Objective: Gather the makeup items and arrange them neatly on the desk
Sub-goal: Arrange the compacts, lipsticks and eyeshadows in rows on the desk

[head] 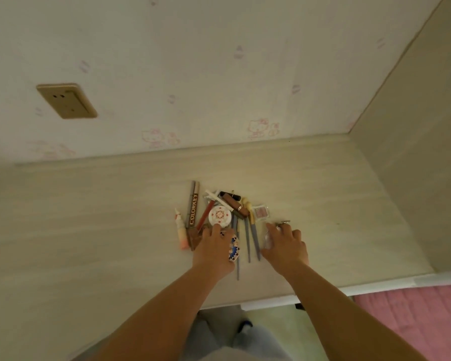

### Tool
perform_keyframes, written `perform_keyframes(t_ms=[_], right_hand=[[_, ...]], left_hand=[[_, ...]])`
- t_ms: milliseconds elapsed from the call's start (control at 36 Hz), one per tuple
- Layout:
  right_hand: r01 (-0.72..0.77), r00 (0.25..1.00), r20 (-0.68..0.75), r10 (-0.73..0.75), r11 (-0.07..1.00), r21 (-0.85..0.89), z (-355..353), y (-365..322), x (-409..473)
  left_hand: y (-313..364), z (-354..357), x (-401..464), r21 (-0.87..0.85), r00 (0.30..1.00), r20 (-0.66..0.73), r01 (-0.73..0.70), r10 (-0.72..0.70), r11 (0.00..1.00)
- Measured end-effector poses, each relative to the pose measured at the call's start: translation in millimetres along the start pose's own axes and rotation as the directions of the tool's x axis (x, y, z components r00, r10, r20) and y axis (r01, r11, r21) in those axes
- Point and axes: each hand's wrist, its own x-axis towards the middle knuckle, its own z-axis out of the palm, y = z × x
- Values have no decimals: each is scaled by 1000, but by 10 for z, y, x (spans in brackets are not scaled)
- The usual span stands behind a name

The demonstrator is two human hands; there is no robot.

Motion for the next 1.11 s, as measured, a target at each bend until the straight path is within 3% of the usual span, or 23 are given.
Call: perform_keyframes(t_ms=[194,306,472,528,583,694,806,1000,1111], right_hand=[[-95,990,-107,93,995,-12,-23,-168,-18],[-170,969,-178,169,985,7,-27,-310,-88],[-199,931,-243,273,936,291,-38,-668,-178],[-190,934,-160,320,823,535,-67,-842,-205],[-175,933,-81,351,639,749,-90,-1013,-239],[-145,932,-10,362,399,906,-154,-1216,-272],[-149,963,117,241,120,982,-267,-1360,-206],[-153,981,152,119,-1,988,-441,-1541,-25],[-155,985,157,68,-27,988,-556,-1640,28]], left_hand=[[-58,5,77,72,996,35,-83,81,994],[-124,-59,124,29,986,66,-152,150,988],[-294,-279,169,-156,966,6,-254,258,954],[-364,-383,162,-249,958,-51,-287,283,925],[-442,-487,155,-320,948,-114,-318,297,893],[-625,-660,175,-399,936,-190,-349,296,848],[-742,-788,245,-488,931,-199,-365,306,793],[-806,-939,332,-610,938,-225,-347,264,712],[-847,-1027,351,-720,972,-154,-233,176,654]])
